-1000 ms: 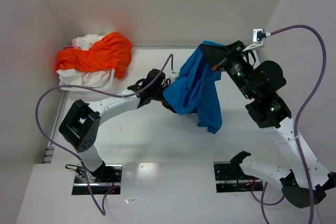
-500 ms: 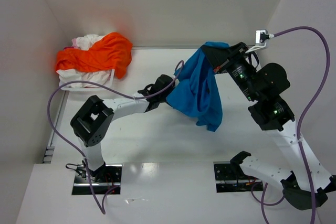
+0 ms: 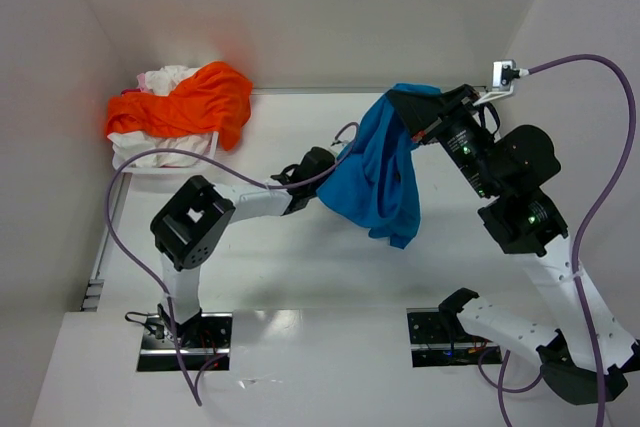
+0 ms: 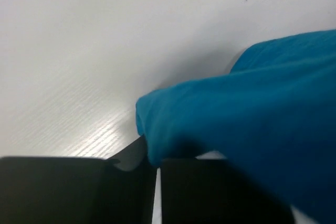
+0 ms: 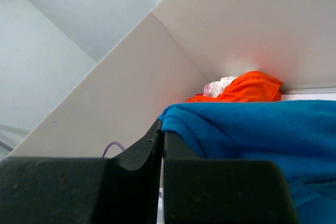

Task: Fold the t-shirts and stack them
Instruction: Move the tshirt to the center of the board

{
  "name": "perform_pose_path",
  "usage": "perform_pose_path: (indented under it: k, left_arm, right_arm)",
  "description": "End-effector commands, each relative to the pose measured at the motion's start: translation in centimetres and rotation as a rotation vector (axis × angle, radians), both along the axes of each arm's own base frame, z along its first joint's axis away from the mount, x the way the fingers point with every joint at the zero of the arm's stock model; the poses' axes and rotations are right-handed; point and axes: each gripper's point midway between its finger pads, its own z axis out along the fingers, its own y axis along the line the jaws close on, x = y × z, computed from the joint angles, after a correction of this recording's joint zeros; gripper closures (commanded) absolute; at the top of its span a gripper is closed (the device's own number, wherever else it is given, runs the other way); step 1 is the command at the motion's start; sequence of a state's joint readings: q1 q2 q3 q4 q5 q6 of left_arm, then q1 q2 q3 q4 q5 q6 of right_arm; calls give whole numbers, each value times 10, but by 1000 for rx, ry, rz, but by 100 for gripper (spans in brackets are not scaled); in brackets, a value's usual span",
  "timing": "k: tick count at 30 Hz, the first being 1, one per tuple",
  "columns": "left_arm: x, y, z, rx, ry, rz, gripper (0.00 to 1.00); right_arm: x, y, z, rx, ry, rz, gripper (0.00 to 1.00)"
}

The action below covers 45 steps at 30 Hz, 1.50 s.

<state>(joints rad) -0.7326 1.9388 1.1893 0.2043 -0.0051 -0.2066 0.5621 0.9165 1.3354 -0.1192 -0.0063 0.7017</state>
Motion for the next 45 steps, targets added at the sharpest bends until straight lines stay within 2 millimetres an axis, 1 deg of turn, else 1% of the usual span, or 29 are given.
perform_pose_path:
  k: [1, 2, 3, 4, 5, 6, 7, 8, 9, 10, 11, 12, 13, 14, 15, 16, 17, 18, 19, 21, 22, 24, 28, 32, 35, 39, 43, 44, 45]
  left_arm:
    - [16, 4, 43, -89, -112, 65, 100]
    - [14, 6, 56, -107, -131, 65, 100]
    - [23, 17, 65, -128, -146, 97, 100]
    - [26, 21, 75, -130, -169, 123, 100]
    - [30, 33, 91, -133, -193, 159, 100]
    - [35, 43, 101, -129, -206, 192, 100]
    - [32, 50, 107, -101, -202, 205, 100]
    - [40, 64, 142, -111, -264, 249, 100]
    - [43, 75, 159, -109, -284, 286, 100]
    - [46, 95, 170, -72, -290, 326, 100]
    - [46, 114, 204, -87, -344, 374, 100]
    - [46, 128, 224, -82, -377, 398, 100]
    - [51, 154, 252, -89, -402, 457, 100]
    - [44, 173, 287, -124, -448, 489, 100]
    - [40, 190, 309, -132, -480, 516, 100]
    - [25, 211, 339, -158, -520, 547, 100]
    - [20, 233, 368, -179, -576, 573, 100]
    - [10, 241, 388, -199, -619, 564, 100]
    - [-9, 255, 409, -195, -669, 569, 100]
    - [-28, 267, 438, -197, -734, 573, 100]
    - [-38, 274, 444, -176, -745, 580, 100]
    - [-48, 280, 452, -167, -754, 592, 100]
    - [-76, 311, 468, -175, -805, 708, 100]
    - [-86, 320, 479, -202, -827, 745, 100]
    - [-96, 321, 485, -236, -835, 741, 100]
    - [-97, 318, 480, -228, -806, 721, 100]
    - [-112, 316, 485, -255, -812, 689, 100]
    - [-112, 315, 481, -247, -800, 679, 100]
    - [-120, 316, 485, -255, -807, 670, 100]
  right_arm:
    - [-17, -21, 38, 54, -96, -47, 100]
    - [-16, -22, 38, 57, -94, -55, 100]
    - [-19, -24, 37, 57, -95, -55, 100]
    - [-23, -26, 42, 67, -110, -55, 100]
    - [-21, -29, 42, 72, -107, -69, 100]
    - [-16, -34, 39, 63, -99, -110, 100]
    - [-11, -37, 30, 22, -81, -147, 100]
    - [-12, -45, 32, 16, -85, -182, 100]
    - [-7, -56, 32, 13, -75, -249, 100]
    - [-4, -61, 28, -10, -70, -280, 100]
    - [-2, -67, 25, -50, -71, -320, 100]
    - [-3, -74, 27, -53, -78, -354, 100]
    - [2, -85, 22, -61, -53, -417, 100]
    - [4, -90, 18, -76, -41, -448, 100]
    - [3, -97, 19, -62, -39, -479, 100]
    - [5, -105, 18, -62, -30, -524, 100]
    - [2, -109, 20, -54, -33, -533, 100]
    - [0, -110, 18, -62, -36, -536, 100]
    - [1, -116, 21, -46, -36, -565, 100]
    - [1, -117, 20, -44, -33, -574, 100]
    - [1, -117, 20, -44, -33, -574, 100]
    - [0, -124, 23, -29, -29, -605, 100]
    - [-11, -148, 23, -16, -19, -692, 100]
    - [-17, -158, 10, -44, 10, -728, 100]
    - [-20, -160, 2, -54, 18, -728, 100]
    - [-27, -159, 4, -50, -1, -699, 100]
    - [-36, -145, 7, -57, -32, -601, 100]
    - [-37, -137, 6, -74, -39, -558, 100]
    - [-39, -133, 6, -75, -35, -531, 100]
